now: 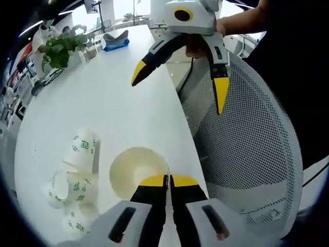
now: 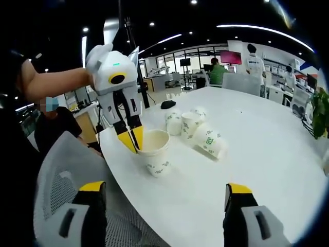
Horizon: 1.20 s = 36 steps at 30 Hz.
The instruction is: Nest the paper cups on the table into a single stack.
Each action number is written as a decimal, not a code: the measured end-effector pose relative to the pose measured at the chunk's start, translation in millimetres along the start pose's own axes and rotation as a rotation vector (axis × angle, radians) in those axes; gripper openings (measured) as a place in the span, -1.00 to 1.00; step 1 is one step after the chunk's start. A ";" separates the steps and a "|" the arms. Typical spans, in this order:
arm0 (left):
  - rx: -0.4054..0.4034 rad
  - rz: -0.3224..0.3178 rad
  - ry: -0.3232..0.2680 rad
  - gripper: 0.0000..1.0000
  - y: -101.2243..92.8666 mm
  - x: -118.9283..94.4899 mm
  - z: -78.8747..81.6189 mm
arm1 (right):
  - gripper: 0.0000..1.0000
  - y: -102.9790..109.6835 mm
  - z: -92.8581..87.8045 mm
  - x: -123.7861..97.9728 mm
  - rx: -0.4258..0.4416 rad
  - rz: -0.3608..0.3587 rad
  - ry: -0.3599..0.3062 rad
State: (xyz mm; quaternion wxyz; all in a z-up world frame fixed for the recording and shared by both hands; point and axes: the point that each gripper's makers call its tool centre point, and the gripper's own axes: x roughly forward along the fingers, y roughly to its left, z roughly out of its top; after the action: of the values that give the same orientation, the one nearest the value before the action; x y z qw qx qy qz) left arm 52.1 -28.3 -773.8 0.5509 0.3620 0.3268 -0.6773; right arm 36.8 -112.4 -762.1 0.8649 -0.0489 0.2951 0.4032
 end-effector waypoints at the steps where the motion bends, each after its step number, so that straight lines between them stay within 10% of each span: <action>1: 0.000 0.000 -0.001 -1.00 0.2 0.1 0.0 | 0.94 -0.2 -0.1 0.0 0.000 -0.001 0.000; 17: 0.031 0.052 -0.002 -0.81 9.7 -1.0 -3.4 | 0.92 -2.4 2.4 -0.7 -0.005 -0.009 -0.013; 36: -0.237 0.306 -0.387 -0.46 26.1 -50.2 19.0 | 0.88 -19.3 25.3 1.0 -0.066 -0.018 -0.017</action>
State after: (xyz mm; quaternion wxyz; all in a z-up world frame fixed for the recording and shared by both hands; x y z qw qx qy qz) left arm 81.9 -23.4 -722.4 0.7375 0.2041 0.2341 -0.5998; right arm 63.3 -116.6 -744.9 0.8690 -0.0765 0.2737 0.4051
